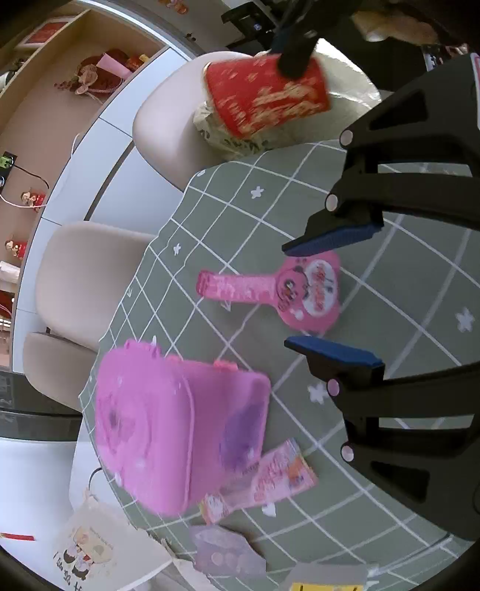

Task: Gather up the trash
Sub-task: 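Grasp the red paper cup with the right gripper while the left grasps the pink fan, then carry the pink fan and red cup over the trash bag and open both grippers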

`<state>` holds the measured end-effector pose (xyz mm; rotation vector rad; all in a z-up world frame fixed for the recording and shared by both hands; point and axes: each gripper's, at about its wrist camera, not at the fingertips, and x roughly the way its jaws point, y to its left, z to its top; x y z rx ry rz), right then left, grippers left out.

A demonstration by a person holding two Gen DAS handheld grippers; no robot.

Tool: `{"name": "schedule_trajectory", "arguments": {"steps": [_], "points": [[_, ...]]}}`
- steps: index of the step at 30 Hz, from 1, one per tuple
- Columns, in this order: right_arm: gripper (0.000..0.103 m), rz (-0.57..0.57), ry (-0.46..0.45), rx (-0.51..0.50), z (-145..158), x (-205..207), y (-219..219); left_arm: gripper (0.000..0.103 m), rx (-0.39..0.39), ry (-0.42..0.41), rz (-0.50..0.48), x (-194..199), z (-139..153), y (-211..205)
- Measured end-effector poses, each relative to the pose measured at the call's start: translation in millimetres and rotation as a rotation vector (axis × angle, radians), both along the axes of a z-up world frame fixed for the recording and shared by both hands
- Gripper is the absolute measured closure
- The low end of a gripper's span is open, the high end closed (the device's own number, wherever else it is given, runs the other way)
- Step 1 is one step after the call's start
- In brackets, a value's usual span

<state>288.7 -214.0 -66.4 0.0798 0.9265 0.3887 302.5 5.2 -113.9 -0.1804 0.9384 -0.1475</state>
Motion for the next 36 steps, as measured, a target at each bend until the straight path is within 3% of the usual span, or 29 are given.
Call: {"name": "schedule_trajectory", "arguments": {"steps": [7,9,12,17,27,36], "points": [[0.054,0.009,-0.013,-0.022,0,-15,-11,0.065,-0.006,0.025,-0.004,12,-15,-16],[0.054,0.003,-0.014,-0.021,1,-17,-15,0.076,-0.038,0.028,0.013,13,-16,-16],[0.054,-0.005,-0.018,-0.015,3,-22,-21,0.081,-0.082,0.04,0.02,13,-16,-12],[0.054,-0.007,-0.033,-0.002,9,-25,-23,0.088,-0.074,0.029,0.024,0,-4,-6],[0.054,0.013,-0.118,0.007,43,-21,-15,0.089,-0.034,-0.115,0.02,-19,66,3],[0.054,-0.024,-0.261,-0.007,104,-16,-45,0.088,-0.109,-0.284,-0.083,-14,152,-27]]}}
